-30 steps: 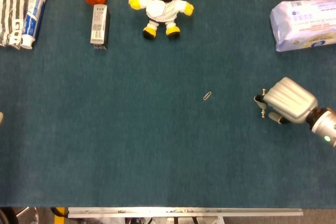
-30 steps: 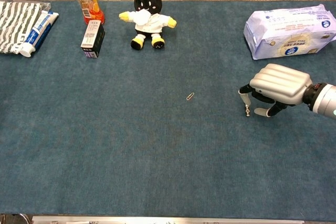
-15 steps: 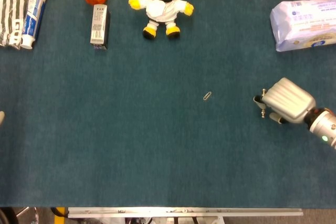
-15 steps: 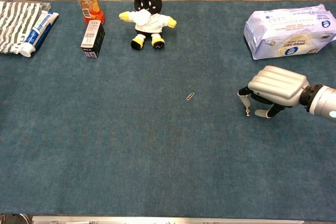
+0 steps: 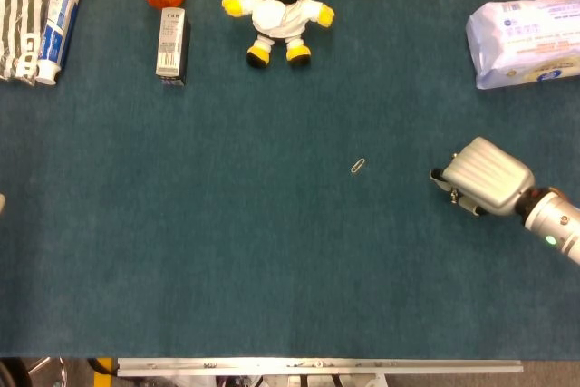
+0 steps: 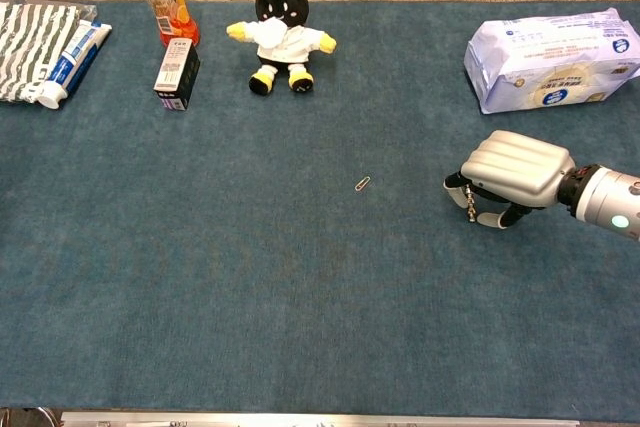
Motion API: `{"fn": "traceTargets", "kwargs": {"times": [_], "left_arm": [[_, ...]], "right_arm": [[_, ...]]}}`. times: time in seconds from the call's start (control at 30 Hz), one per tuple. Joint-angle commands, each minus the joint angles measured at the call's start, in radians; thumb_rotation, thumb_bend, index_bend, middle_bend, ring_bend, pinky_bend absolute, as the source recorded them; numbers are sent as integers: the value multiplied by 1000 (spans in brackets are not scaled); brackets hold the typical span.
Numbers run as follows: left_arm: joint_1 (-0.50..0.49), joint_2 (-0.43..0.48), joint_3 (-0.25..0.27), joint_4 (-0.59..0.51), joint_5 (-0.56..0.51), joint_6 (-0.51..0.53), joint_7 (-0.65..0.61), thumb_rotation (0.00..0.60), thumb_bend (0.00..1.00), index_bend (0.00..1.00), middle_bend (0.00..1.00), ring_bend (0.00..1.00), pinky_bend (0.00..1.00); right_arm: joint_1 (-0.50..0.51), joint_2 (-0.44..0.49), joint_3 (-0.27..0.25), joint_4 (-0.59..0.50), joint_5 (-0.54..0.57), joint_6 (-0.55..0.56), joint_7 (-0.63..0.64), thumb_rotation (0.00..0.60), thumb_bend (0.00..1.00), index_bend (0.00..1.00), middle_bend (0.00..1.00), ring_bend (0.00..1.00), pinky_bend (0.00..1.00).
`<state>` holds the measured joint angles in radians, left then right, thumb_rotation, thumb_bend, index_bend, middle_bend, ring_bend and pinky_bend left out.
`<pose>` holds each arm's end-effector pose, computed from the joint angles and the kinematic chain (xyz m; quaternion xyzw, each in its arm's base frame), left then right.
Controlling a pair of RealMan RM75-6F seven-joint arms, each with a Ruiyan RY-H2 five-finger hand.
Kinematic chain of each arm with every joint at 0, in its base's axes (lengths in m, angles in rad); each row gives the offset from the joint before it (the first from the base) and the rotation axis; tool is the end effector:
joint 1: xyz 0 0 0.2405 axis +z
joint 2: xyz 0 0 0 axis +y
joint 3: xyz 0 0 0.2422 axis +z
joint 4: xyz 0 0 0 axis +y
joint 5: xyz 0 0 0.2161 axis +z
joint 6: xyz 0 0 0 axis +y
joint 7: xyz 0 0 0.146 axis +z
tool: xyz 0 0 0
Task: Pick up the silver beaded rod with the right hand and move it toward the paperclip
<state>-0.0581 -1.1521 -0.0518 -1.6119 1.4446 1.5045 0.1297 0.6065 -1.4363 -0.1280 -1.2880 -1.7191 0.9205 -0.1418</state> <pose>-0.3088 0.1743 0.1430 -0.5867 -0.3741 -0.3476 0.6285 -0.2437 -0.2616 -0.0245 0.8948 -0.2173 0.2309 0.3144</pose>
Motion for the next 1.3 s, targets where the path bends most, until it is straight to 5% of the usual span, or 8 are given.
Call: {"fn": "traceTargets", "kwargs": {"times": [0.03, 1.3], "left_arm": [[2, 0, 1, 2, 0, 2, -4, 600, 165, 0, 0, 0, 0], [16, -4, 1, 27, 5, 18, -33, 600, 164, 0, 0, 0, 0]], "right_arm": [[2, -1, 0, 0, 5, -3, -4, 600, 227, 531, 890, 975, 1000], [11, -26, 2, 0, 46, -15, -51, 600, 302, 615, 889, 978, 1000]]}}
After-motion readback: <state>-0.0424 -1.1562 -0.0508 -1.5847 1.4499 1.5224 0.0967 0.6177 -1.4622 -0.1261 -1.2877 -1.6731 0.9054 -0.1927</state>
